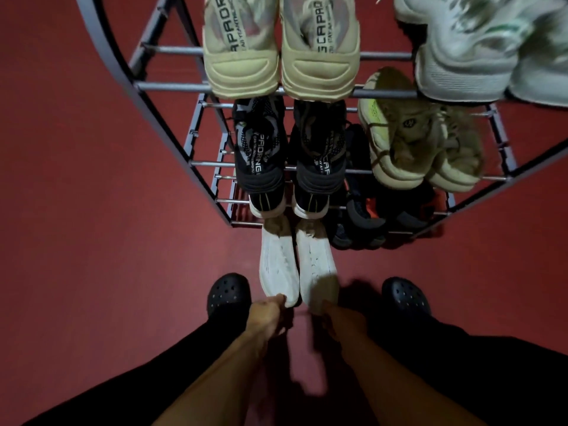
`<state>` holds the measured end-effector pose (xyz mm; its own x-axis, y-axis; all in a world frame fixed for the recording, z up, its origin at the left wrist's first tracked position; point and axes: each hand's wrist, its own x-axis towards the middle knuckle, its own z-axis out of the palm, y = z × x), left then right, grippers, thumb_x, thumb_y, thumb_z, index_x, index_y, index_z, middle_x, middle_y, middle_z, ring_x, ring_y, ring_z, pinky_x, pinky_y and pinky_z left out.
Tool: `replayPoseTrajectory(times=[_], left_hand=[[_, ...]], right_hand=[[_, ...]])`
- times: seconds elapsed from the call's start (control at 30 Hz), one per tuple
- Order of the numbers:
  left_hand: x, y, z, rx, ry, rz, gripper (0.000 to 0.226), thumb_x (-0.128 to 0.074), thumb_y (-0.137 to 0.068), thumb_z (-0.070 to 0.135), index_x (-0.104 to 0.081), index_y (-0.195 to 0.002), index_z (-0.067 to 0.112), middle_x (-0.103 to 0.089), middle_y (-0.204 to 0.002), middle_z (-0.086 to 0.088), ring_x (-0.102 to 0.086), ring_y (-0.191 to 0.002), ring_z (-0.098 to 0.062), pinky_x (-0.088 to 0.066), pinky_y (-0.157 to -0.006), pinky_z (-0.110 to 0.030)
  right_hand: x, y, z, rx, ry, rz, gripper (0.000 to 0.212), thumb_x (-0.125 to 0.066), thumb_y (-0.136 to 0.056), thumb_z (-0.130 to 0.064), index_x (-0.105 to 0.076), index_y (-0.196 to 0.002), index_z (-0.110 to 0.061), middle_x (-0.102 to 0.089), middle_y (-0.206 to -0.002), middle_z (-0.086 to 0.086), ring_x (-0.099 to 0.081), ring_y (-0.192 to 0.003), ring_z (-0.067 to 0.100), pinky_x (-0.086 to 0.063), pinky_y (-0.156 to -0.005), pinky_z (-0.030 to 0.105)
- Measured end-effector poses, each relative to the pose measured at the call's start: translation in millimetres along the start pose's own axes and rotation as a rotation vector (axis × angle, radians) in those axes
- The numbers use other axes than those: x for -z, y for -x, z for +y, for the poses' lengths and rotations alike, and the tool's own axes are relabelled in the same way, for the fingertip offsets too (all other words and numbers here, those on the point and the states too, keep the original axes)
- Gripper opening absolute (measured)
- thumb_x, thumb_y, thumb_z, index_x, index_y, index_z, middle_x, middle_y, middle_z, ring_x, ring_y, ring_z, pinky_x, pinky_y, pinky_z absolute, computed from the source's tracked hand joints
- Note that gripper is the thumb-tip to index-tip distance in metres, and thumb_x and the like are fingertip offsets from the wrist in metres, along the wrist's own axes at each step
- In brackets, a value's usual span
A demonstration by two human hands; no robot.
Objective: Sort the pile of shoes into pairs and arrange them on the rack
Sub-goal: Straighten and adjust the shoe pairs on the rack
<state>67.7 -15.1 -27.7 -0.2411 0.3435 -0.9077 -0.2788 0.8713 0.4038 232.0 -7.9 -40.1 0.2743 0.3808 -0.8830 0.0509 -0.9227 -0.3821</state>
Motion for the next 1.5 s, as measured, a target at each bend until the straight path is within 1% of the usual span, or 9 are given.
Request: replayPoseTrajectory(times=[0.2, 0.4, 0.53, 0.67, 0.87, 1.03, 1.13, 1.3, 1.5], left_hand=[[19.0, 21.5, -33.7, 0.114, -0.517, -0.181, 0.024, -0.066, -0.088, 0.038, -0.070, -0.095, 0.015, -0.061, -0.095, -0.004, -0.060, -0.080, -0.018, -0.053, -0.066, -0.029], [-0.5, -0.3, -18.4, -0.259, -0.748, -0.052, 0.018, -0.050, -0.102, 0.024, -0.065, -0.102, 0.012, -0.062, -0.108, 0.000, -0.057, -0.099, -0.014, -0.045, -0.085, -0.021], [-13.8, -14.7, -3.9, -0.361, -0.567, -0.029, 0.038, -0.056, -0.096, 0.015, -0.053, -0.134, 0.009, -0.064, -0.115, -0.002, -0.064, -0.105, -0.021, -0.050, -0.094, -0.022], [-19.6, -36.7, 3.3, -0.391, -0.667, -0.034, 0.047, -0.055, -0.089, 0.021, -0.048, -0.135, 0.016, -0.057, -0.134, -0.007, -0.058, -0.121, -0.031, -0.047, -0.100, -0.035], [-20.6, -69.0, -3.5, -0.334, -0.686, -0.073, 0.070, -0.062, -0.094, 0.023, -0.030, -0.156, 0.019, -0.049, -0.150, -0.009, -0.049, -0.135, -0.031, -0.042, -0.113, -0.045], [-30.1, -83.9, 8.3, -0.351, -0.824, -0.017, 0.047, -0.060, -0.093, 0.023, -0.051, -0.136, 0.008, -0.050, -0.133, -0.018, -0.054, -0.121, -0.038, -0.047, -0.104, -0.042], [-34.3, -85.7, 14.3, -0.315, -0.910, -0.007, 0.025, -0.059, -0.090, 0.024, -0.060, -0.109, 0.008, -0.055, -0.123, -0.023, -0.053, -0.116, -0.041, -0.047, -0.100, -0.043], [-29.9, -87.7, 12.1, -0.345, -0.972, -0.043, 0.032, -0.059, -0.092, 0.033, -0.058, -0.124, 0.025, -0.042, -0.134, -0.008, -0.030, -0.128, -0.030, -0.021, -0.092, -0.025], [-10.8, -85.5, 8.5, -0.547, -0.988, -0.146, 0.026, -0.063, -0.087, 0.014, -0.053, -0.108, 0.024, -0.062, -0.118, -0.005, -0.042, -0.127, -0.025, -0.023, -0.100, -0.019]], right_hand=[[23.7, 12.1, 37.3, -0.144, 0.084, -0.165, 0.019, -0.065, -0.091, -0.013, -0.063, -0.075, -0.002, -0.051, -0.041, 0.004, -0.044, -0.030, 0.013, -0.031, -0.042, 0.019], [8.6, -14.0, 0.6, 0.153, 0.489, -0.127, 0.021, -0.057, -0.096, -0.026, -0.066, -0.087, -0.009, -0.065, -0.100, 0.014, -0.064, -0.090, 0.028, -0.053, -0.085, 0.039], [-2.9, -22.8, -23.8, 0.357, 0.565, -0.177, 0.035, -0.052, -0.100, -0.027, -0.060, -0.123, -0.003, -0.067, -0.112, 0.014, -0.066, -0.100, 0.030, -0.049, -0.077, 0.028], [-26.8, -33.8, -36.3, 0.498, 0.492, -0.246, 0.050, -0.047, -0.100, -0.007, -0.035, -0.149, -0.009, -0.047, -0.146, 0.012, -0.046, -0.134, 0.028, -0.038, -0.097, 0.022], [-49.5, -53.7, -29.9, 0.505, 0.439, -0.121, 0.058, -0.047, -0.102, -0.036, -0.024, -0.154, -0.022, -0.045, -0.146, 0.005, -0.051, -0.128, 0.021, -0.042, -0.097, 0.022], [-44.4, -85.0, -29.2, 0.371, 0.683, -0.237, 0.043, -0.055, -0.096, -0.042, -0.054, -0.128, -0.014, -0.063, -0.097, 0.002, -0.061, -0.088, 0.017, -0.046, -0.083, 0.027], [-41.2, -89.7, -33.2, 0.439, 0.946, -0.215, 0.053, -0.058, -0.091, -0.034, -0.046, -0.139, -0.016, -0.058, -0.126, 0.011, -0.058, -0.115, 0.032, -0.046, -0.098, 0.037], [-34.5, -81.9, -37.4, 0.724, 1.092, -0.131, 0.018, -0.064, -0.082, -0.035, -0.068, -0.092, -0.021, -0.062, -0.119, 0.007, -0.059, -0.106, 0.037, -0.048, -0.089, 0.039], [-18.4, -82.2, -38.8, 0.903, 1.263, -0.246, 0.024, -0.053, -0.091, -0.026, -0.057, -0.114, -0.024, -0.054, -0.124, 0.007, -0.059, -0.100, 0.034, -0.050, -0.080, 0.038]])
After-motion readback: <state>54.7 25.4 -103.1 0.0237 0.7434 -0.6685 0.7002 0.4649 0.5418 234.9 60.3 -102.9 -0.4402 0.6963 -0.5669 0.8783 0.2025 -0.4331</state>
